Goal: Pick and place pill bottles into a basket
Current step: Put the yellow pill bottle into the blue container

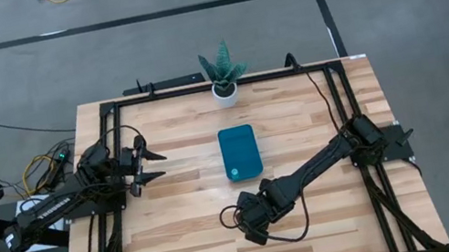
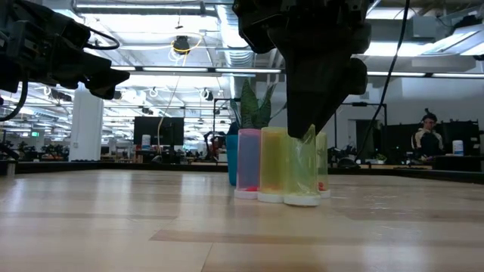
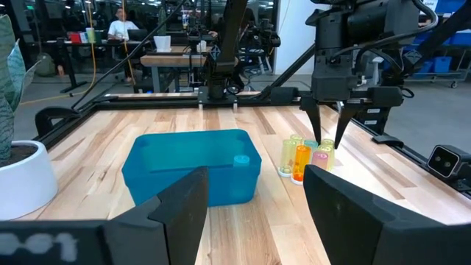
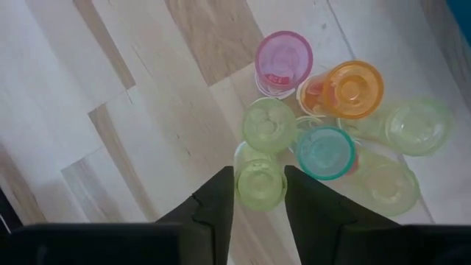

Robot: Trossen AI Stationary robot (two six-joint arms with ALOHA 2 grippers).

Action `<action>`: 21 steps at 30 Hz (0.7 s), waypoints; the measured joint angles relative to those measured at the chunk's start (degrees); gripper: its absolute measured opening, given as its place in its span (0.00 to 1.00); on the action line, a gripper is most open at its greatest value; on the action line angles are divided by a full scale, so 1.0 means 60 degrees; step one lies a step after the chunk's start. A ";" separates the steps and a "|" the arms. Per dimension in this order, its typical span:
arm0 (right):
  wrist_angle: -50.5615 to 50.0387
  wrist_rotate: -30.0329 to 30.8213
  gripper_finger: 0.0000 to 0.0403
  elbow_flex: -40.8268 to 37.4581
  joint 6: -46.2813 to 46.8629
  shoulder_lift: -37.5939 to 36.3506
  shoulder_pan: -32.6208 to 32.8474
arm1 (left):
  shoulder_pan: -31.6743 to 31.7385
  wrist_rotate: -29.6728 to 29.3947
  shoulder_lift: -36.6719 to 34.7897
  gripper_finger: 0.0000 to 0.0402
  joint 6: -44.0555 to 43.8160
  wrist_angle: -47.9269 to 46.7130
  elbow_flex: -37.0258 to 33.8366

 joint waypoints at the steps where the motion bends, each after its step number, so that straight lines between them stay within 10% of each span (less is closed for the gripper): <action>1: 0.0000 0.0000 0.26 0.0000 0.0007 0.0001 0.0000 | 0.0002 0.0000 -0.0002 0.53 0.0000 -0.0002 0.0000; 21: -0.0431 -0.1344 0.26 0.0392 0.0211 -0.0013 0.0026 | 0.0004 0.0002 -0.0003 0.53 0.0000 0.0000 0.0000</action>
